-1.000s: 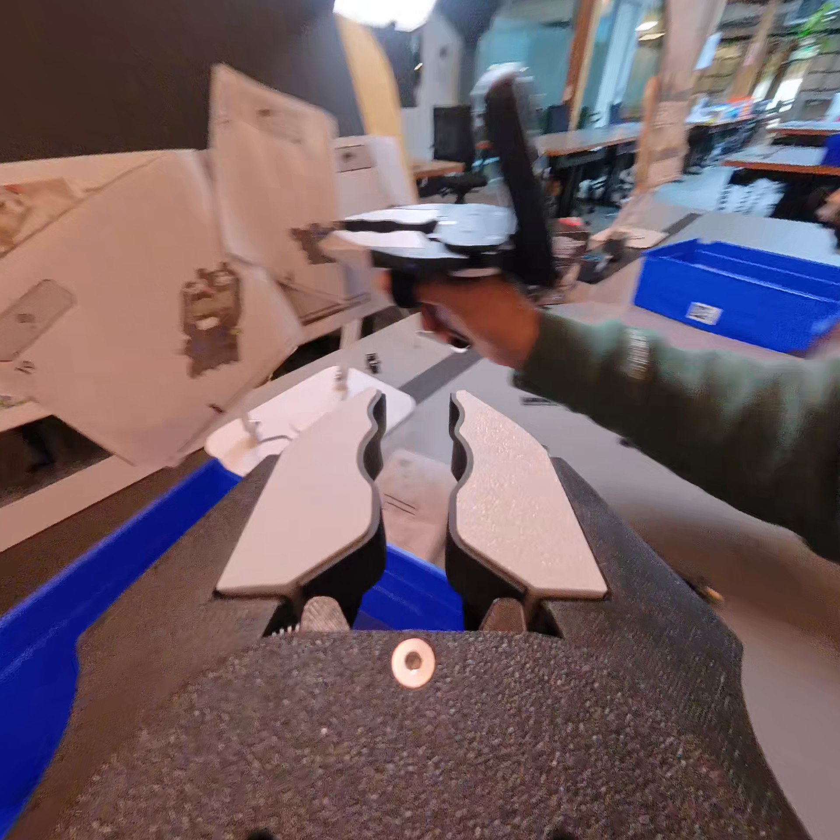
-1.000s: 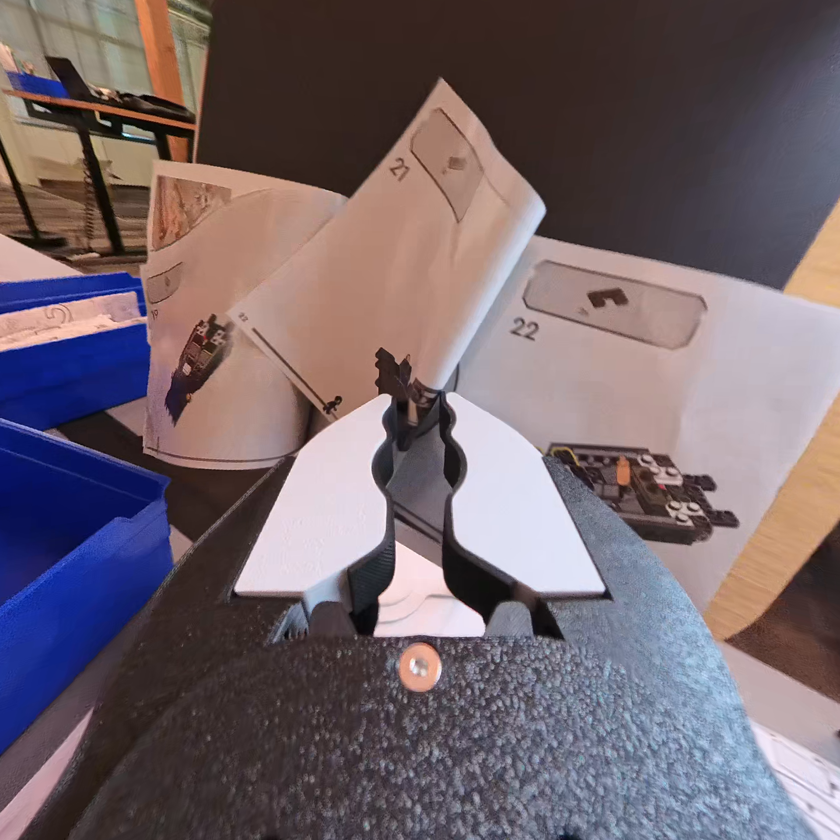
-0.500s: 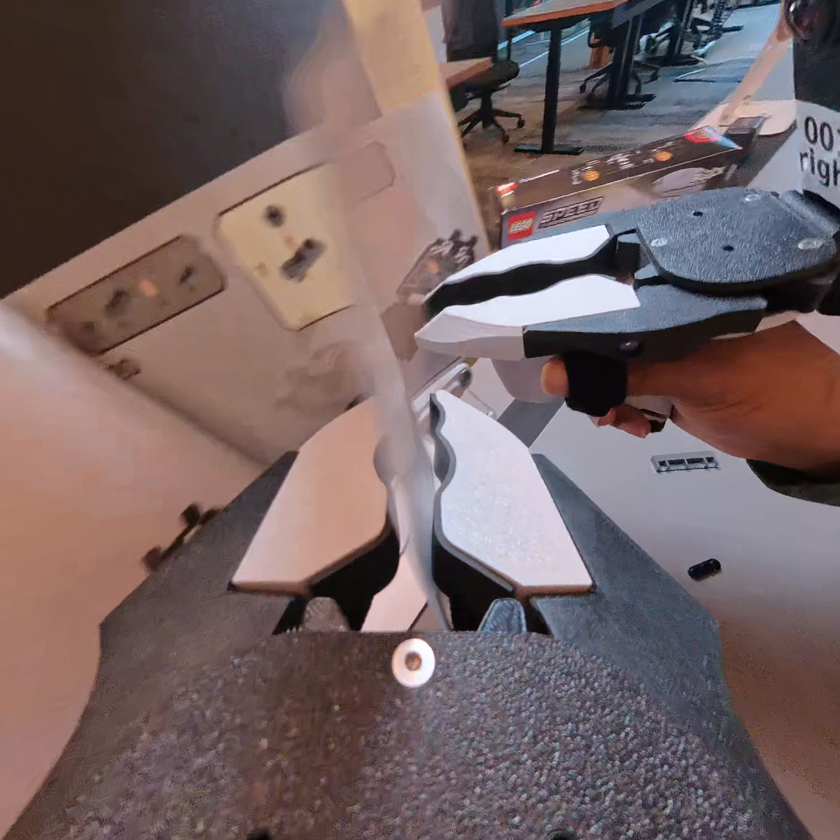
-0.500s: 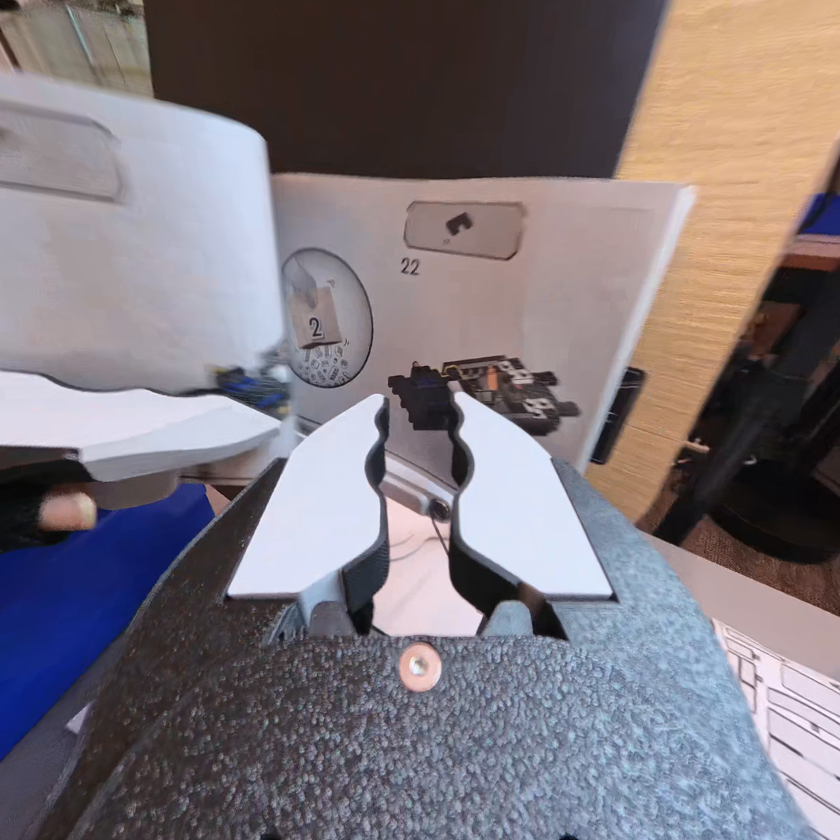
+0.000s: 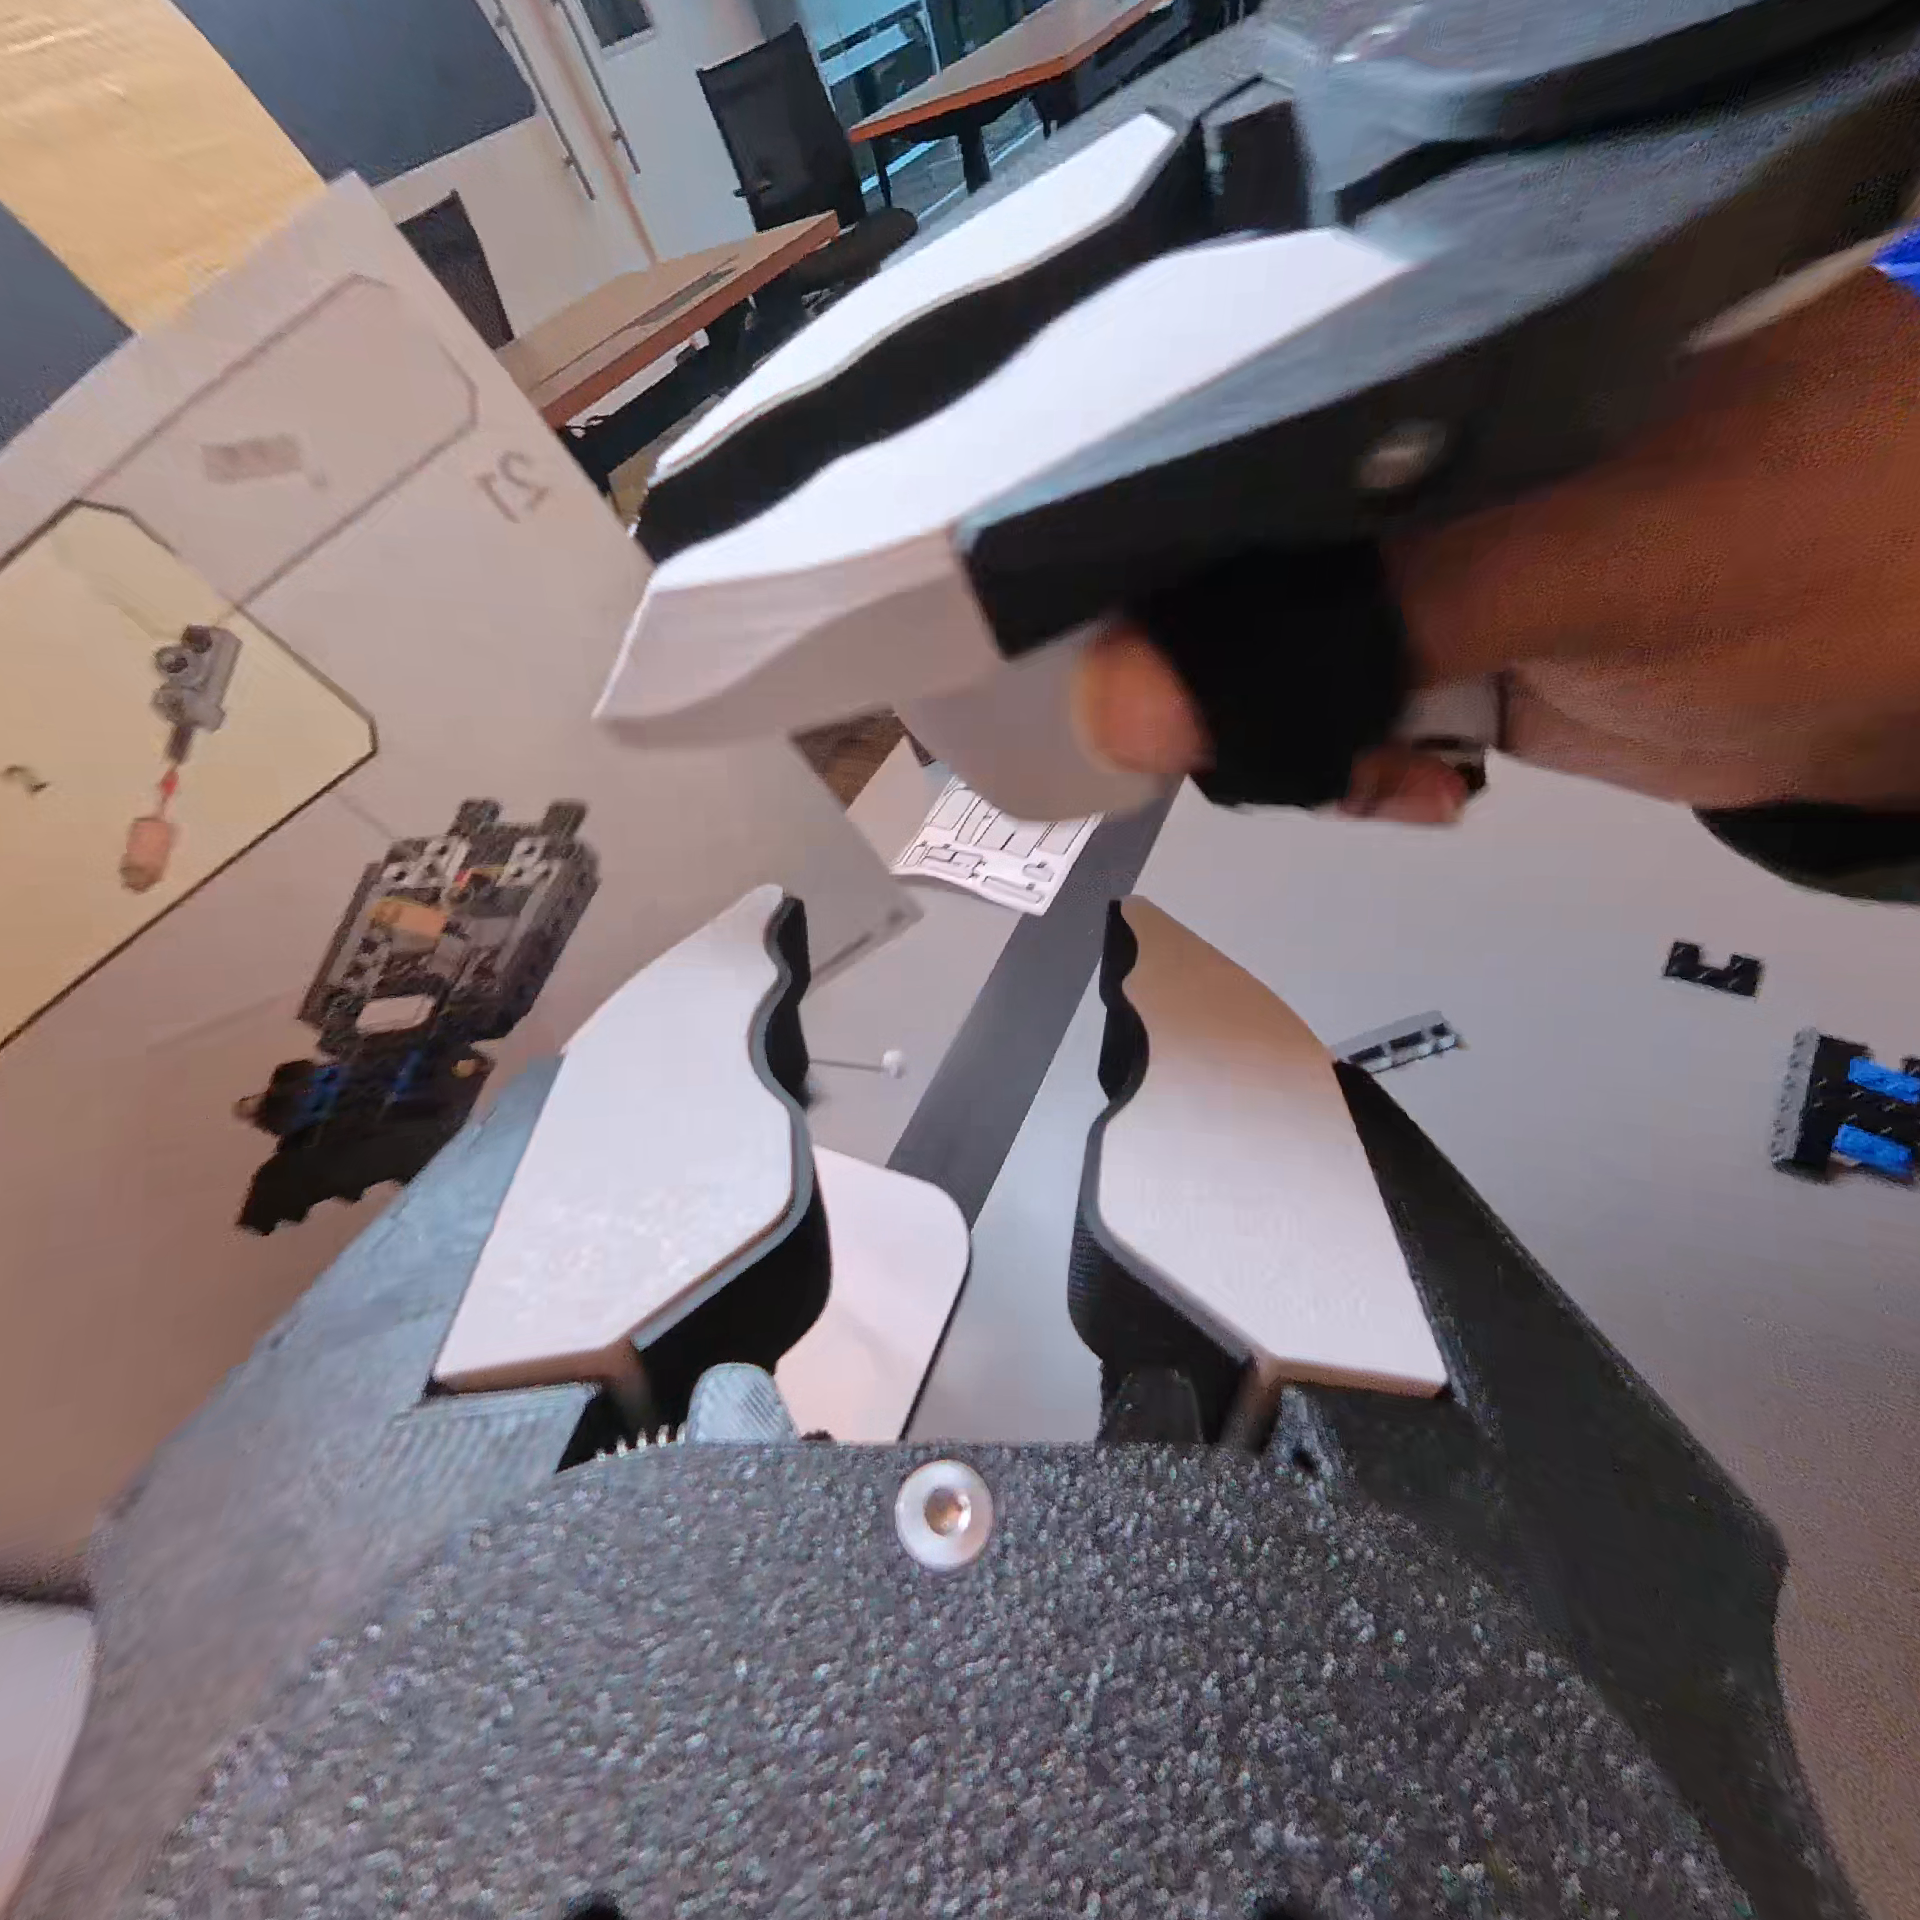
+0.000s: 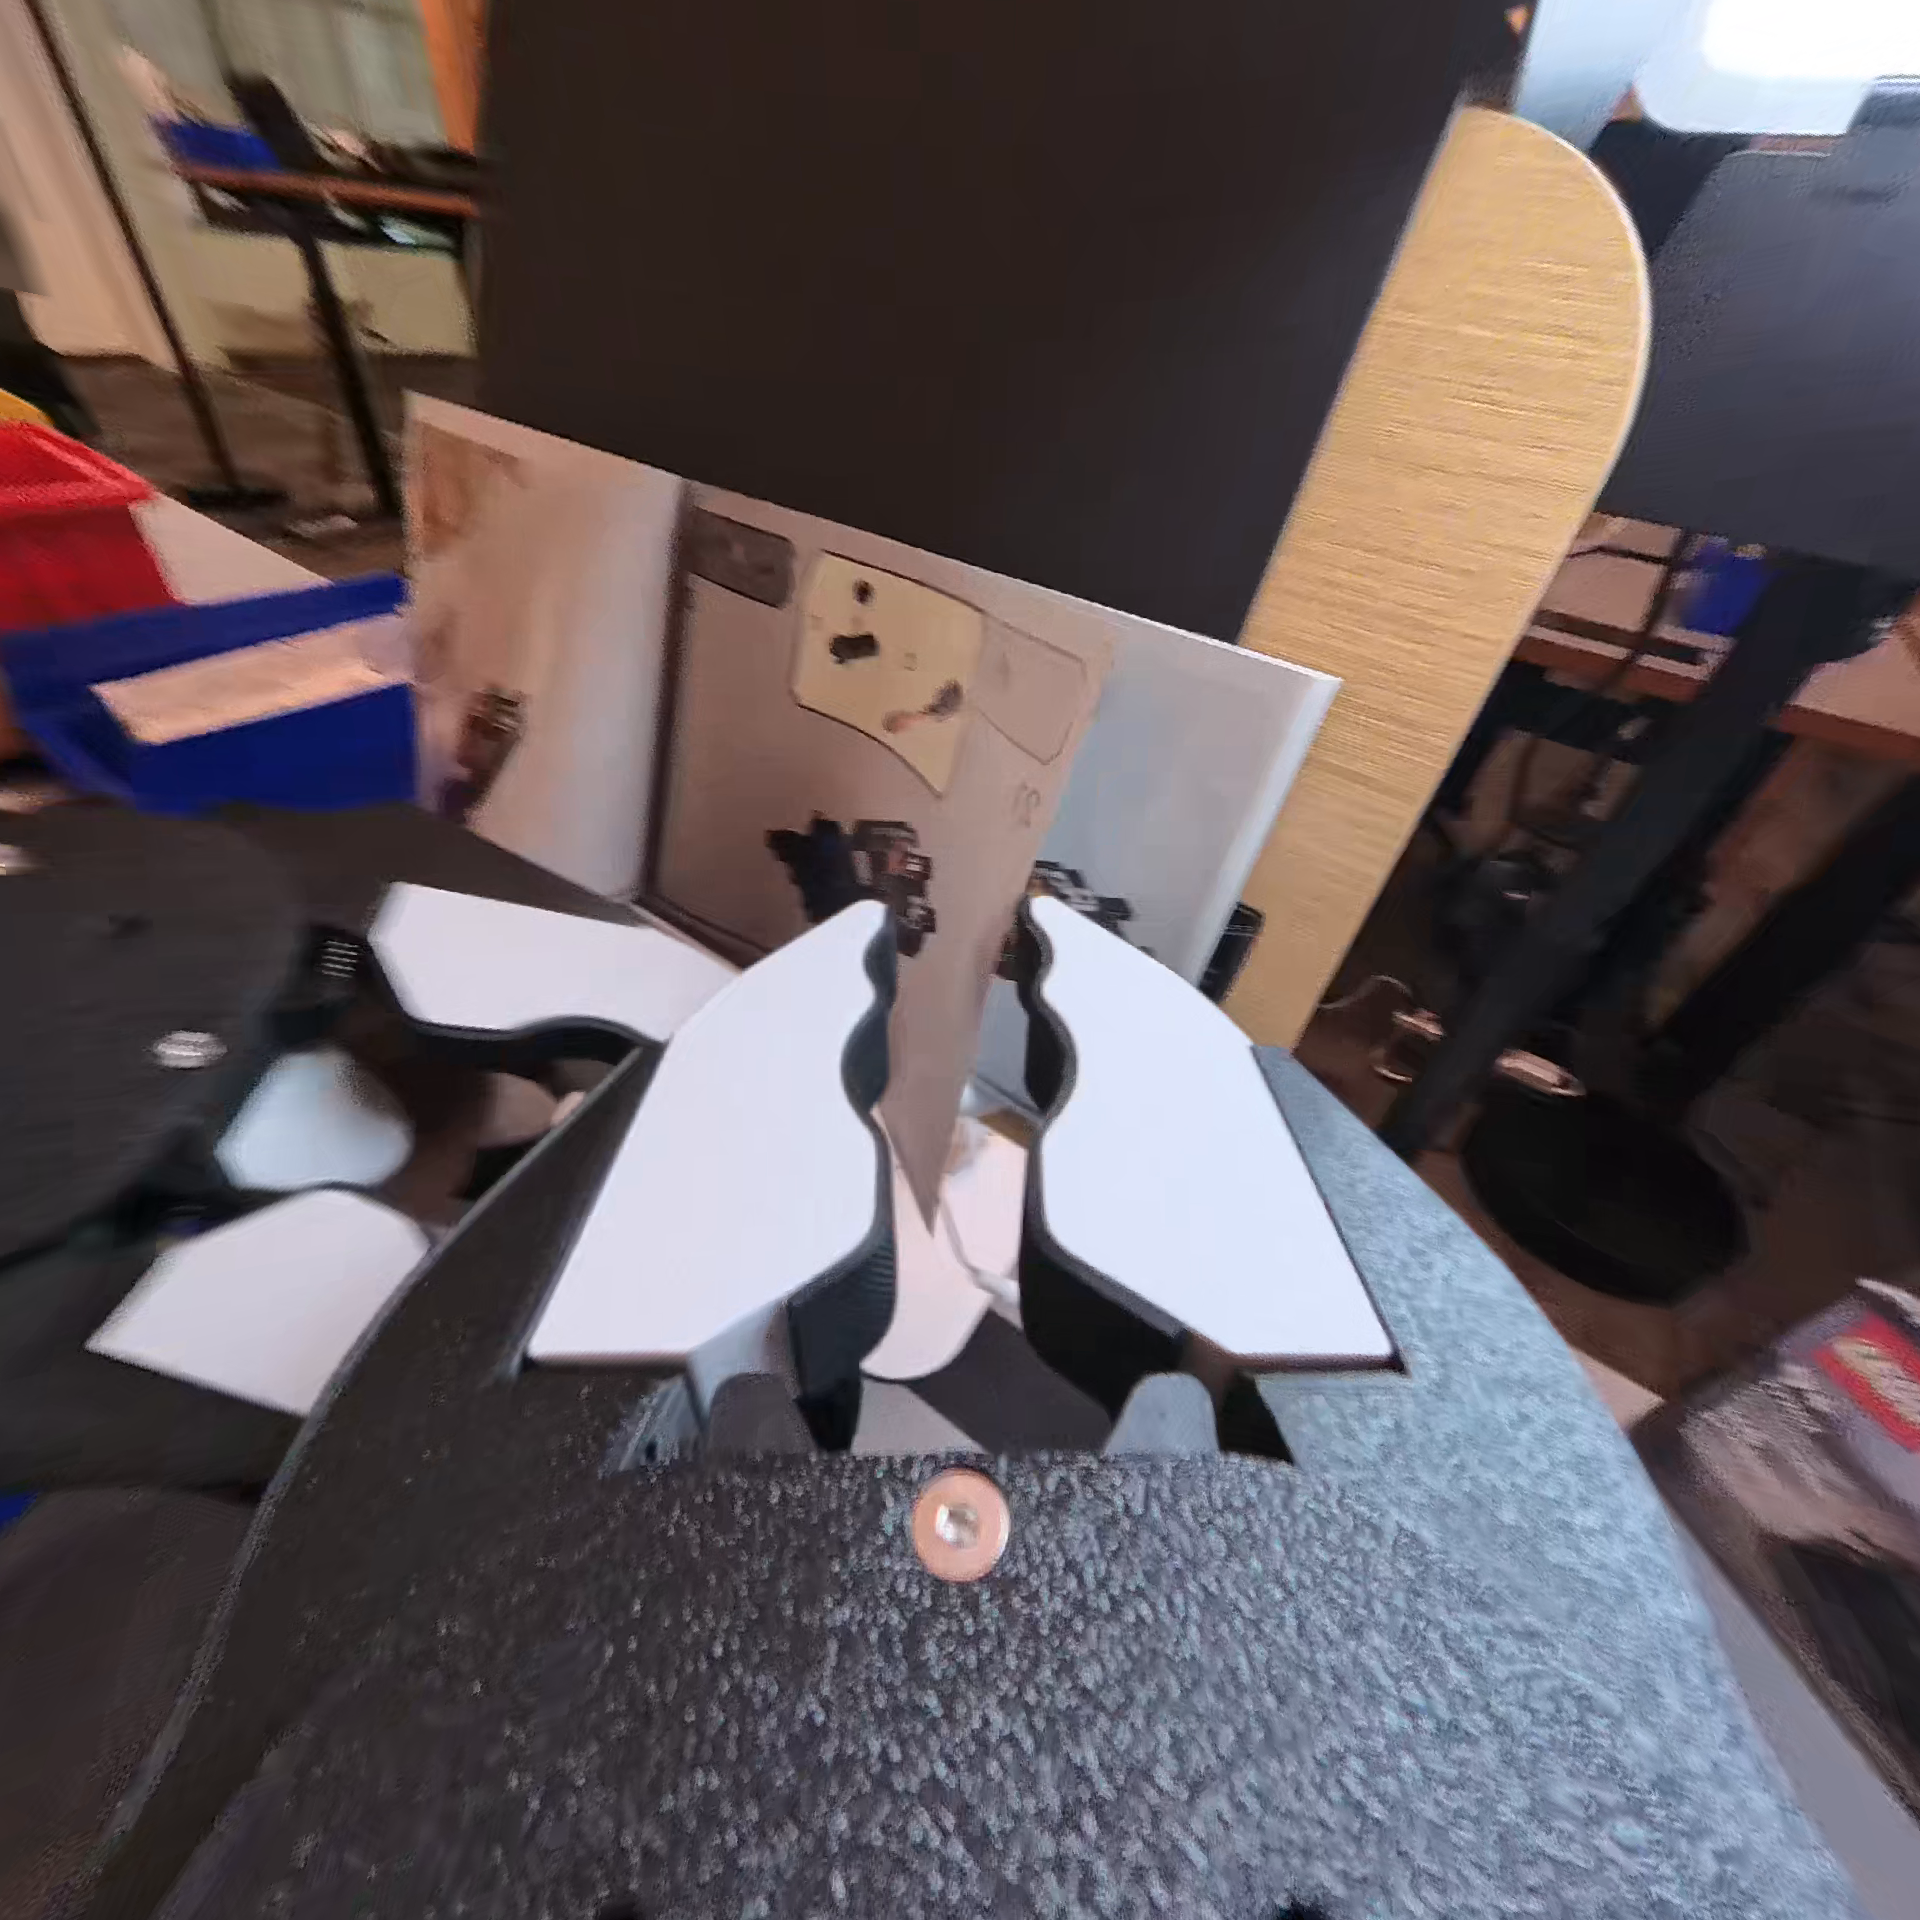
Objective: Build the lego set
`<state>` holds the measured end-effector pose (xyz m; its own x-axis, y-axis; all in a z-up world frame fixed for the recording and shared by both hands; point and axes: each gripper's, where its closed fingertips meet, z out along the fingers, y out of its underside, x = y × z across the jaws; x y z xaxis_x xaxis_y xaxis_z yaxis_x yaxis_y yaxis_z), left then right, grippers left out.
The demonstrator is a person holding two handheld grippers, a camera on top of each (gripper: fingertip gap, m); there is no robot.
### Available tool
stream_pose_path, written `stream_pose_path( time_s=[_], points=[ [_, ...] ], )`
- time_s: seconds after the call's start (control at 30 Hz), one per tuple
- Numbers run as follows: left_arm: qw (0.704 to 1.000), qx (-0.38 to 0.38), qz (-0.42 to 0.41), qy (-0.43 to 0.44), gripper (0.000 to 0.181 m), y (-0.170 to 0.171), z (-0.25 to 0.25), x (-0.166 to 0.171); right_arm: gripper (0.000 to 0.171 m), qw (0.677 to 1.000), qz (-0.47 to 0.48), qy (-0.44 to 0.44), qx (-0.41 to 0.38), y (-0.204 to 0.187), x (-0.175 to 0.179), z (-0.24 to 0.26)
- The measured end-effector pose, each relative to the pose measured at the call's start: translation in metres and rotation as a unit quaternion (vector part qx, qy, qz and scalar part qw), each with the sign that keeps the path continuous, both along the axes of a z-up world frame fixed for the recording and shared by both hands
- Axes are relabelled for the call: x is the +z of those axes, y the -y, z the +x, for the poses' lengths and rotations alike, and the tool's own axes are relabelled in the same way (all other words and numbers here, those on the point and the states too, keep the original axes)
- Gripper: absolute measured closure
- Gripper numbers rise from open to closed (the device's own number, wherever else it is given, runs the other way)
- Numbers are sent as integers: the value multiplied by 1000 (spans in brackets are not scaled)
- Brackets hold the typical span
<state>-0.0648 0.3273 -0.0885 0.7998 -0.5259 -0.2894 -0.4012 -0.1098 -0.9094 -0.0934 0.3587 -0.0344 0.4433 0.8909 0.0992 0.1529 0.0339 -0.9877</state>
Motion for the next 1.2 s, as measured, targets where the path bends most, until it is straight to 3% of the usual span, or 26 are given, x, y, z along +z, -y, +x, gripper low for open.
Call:
stream_pose_path(
  time_s=[0.13,0.3,0.37,0.47,0.57,0.73,0.77,0.8,0.83,1.0,1.2],
  points=[
    [998,67,11,-10,143,-2,-41,10,164,995,58,37,-67,-36,-4,4],
    [988,155,-19,-5,155,-19,-91,18,155,985,77,63,-138,-69,-14,14],
    [984,175,-25,-31,159,-27,-100,16,152,986,60,41,-149,-69,-16,24],
    [979,189,-26,-71,164,-36,-104,14,151,992,74,22,-103,-42,-26,33],
    [975,203,-23,-85,173,-41,-108,14,153,990,103,96,-27,-6,-70,19],
    [974,209,-23,-81,179,-44,-109,15,140,968,138,207,-46,-13,-134,-7],
    [974,210,-22,-85,179,-43,-109,15,142,964,141,217,-59,-21,-141,-10],
    [973,212,-21,-90,181,-43,-110,14,159,961,148,224,-65,-25,-144,-12],
    [972,213,-19,-95,181,-44,-111,14,169,957,167,227,-72,-26,-143,-11],
    [971,217,-8,-101,181,-47,-111,13,169,926,265,227,-143,-32,-115,15],
    [968,233,-21,-93,181,-48,-112,12,169,852,397,279,-196,-31,-79,20]
  ],
)
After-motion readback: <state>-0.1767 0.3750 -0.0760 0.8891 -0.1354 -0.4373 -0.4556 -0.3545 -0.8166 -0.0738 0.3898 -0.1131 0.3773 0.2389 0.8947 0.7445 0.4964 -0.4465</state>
